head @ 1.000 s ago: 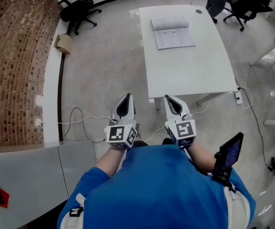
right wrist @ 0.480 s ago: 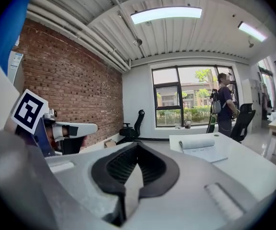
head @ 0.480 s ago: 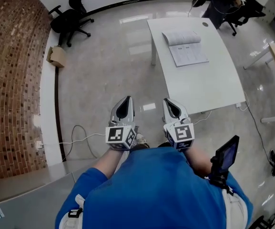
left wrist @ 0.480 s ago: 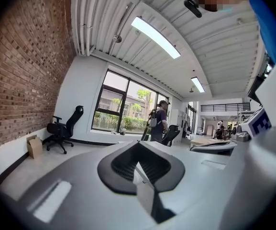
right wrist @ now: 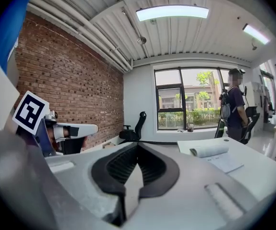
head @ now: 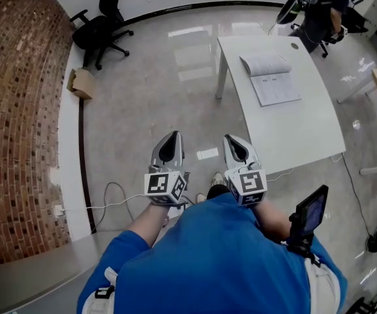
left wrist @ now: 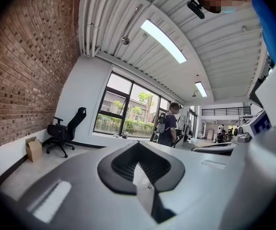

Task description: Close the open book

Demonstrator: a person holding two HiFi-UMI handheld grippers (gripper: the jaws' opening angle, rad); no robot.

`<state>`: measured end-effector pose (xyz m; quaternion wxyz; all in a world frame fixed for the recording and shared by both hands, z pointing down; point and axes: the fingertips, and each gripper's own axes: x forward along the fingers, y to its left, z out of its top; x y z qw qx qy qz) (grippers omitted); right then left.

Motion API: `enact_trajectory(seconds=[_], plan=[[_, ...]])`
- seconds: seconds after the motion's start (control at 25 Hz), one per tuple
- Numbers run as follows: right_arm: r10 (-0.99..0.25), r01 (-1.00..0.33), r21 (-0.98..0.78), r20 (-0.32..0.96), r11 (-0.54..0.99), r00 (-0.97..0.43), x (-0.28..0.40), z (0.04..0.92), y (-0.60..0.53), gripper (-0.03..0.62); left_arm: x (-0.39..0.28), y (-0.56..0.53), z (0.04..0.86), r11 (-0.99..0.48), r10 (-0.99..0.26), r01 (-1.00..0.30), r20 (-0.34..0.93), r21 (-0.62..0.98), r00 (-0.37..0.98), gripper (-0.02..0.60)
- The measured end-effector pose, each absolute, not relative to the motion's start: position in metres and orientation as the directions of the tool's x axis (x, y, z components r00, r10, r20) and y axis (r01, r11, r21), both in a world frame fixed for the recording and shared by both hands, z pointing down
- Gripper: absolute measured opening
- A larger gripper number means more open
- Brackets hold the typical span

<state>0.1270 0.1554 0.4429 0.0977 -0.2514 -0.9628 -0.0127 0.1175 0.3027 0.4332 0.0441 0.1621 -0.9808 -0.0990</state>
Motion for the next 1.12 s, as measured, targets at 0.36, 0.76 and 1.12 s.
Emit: enact_trajectory(seconds=[0.36, 0.76, 1.12], plan=[[0.435, 0.433, -0.056, 0.198, 0.9, -0.878, 0.022, 0.453, 0.163, 0.003, 0.003, 0.304, 0.426, 0.907, -0.4, -0.387, 0.054, 0.168, -0.915, 0.006], [0.282, 0.269, -0.092, 0.192, 0.959, -0.94, -0.102, 0.461, 0.111, 0.003, -0.147, 0.239, 0.424, 0.816, -0.576, -0.567, 0.086, 0.113, -0.813, 0.006], [0.044, 0.027, -0.08, 0.223, 0.996, -0.974, -0.134, 0.471, 0.038, 0.003, -0.222, 0.154, 0.445, 0.651, -0.759, -0.75, 0.113, 0.119, -0.641, 0.006]])
